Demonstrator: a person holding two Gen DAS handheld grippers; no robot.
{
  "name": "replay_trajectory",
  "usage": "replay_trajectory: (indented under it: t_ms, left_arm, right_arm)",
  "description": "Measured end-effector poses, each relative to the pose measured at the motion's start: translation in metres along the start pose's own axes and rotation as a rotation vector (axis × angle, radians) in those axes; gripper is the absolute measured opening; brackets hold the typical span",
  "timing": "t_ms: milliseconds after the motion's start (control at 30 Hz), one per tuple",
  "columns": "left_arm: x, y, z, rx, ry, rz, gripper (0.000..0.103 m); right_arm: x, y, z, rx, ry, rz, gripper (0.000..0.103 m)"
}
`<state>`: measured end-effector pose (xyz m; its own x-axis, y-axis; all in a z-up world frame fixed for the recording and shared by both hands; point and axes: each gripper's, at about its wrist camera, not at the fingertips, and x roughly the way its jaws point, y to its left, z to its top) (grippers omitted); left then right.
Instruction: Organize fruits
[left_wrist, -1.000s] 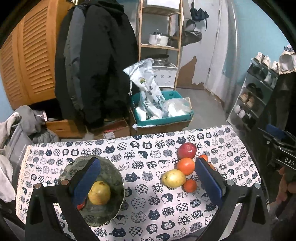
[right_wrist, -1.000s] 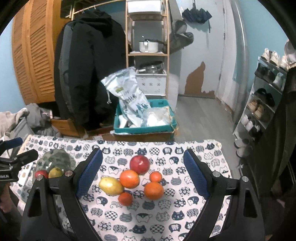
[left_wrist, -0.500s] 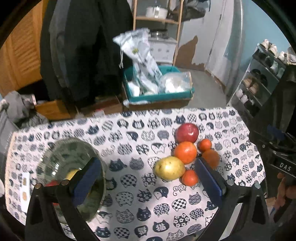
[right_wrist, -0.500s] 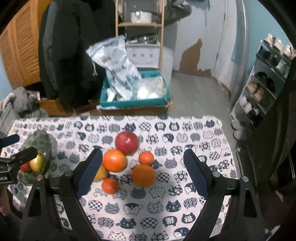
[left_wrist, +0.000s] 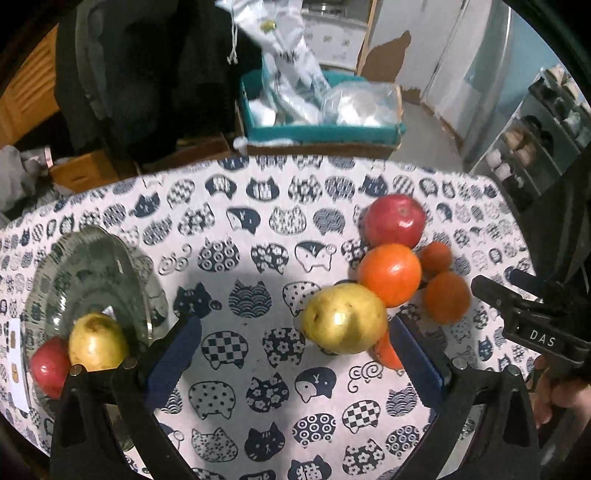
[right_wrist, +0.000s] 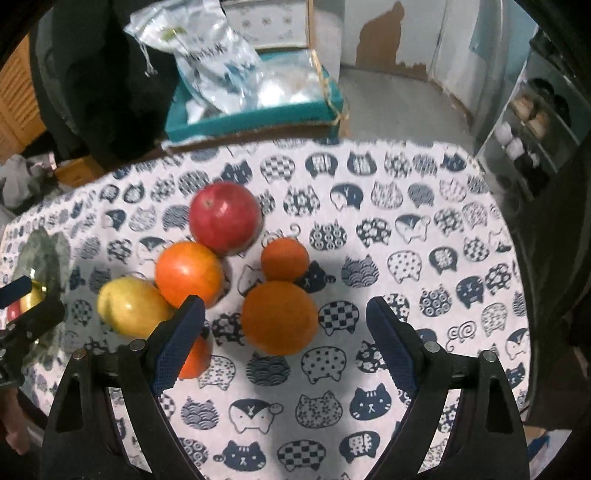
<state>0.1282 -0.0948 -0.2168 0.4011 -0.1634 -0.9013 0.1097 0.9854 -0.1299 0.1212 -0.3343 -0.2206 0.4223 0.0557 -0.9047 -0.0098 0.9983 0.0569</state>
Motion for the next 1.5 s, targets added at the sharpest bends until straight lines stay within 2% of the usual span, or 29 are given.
replay_trajectory:
  t_ms: [300, 533, 600, 667, 833, 1133, 1333, 1433, 1500]
  left_arm:
    - [0.033, -0.005, -0.001, 0.002, 0.063, 0.008, 0.102]
    - [0.043, -0.009, 0.001, -0.004, 0.084, -0.009, 0.102]
    - [0.045, -0.01, 0.002, -0.006, 0.088, -0.016, 0.102]
    - [0.048, -0.012, 0.002, -0.005, 0.094, -0.026, 0.102]
    - [0.06, -0.021, 0.002, 0.004, 0.127, -0.05, 0.102]
    - [0.079, -0.034, 0.0, 0.02, 0.162, -0.057, 0.102]
    - [0.087, -0.037, 0.0, 0.023, 0.178, -0.078, 0.092]
    - [0.086, -0.039, 0.0, 0.026, 0.169, -0.098, 0.083]
    - [0.085, -0.04, -0.001, 0.031, 0.166, -0.1, 0.082]
  right_arm:
    - [0.049, -0.001, -0.006, -0.011, 0.103, -0.013, 0.088]
    - [0.075, 0.002, -0.009, -0.031, 0.145, -0.01, 0.088]
    - [0.079, 0.003, -0.009, -0.034, 0.15, 0.001, 0.083]
    - [0.082, 0.005, -0.009, -0.041, 0.163, 0.013, 0.067]
    - [0.082, 0.007, -0.01, -0.061, 0.158, 0.014, 0.065]
    - [0.072, -0.012, -0.011, 0.014, 0.129, 0.017, 0.065]
    - [0.064, -0.019, -0.014, 0.008, 0.115, 0.001, 0.065]
    - [0.066, -0.015, -0.015, 0.005, 0.116, 0.002, 0.065]
    - [0.065, -0.017, -0.016, 0.002, 0.116, 0.002, 0.065]
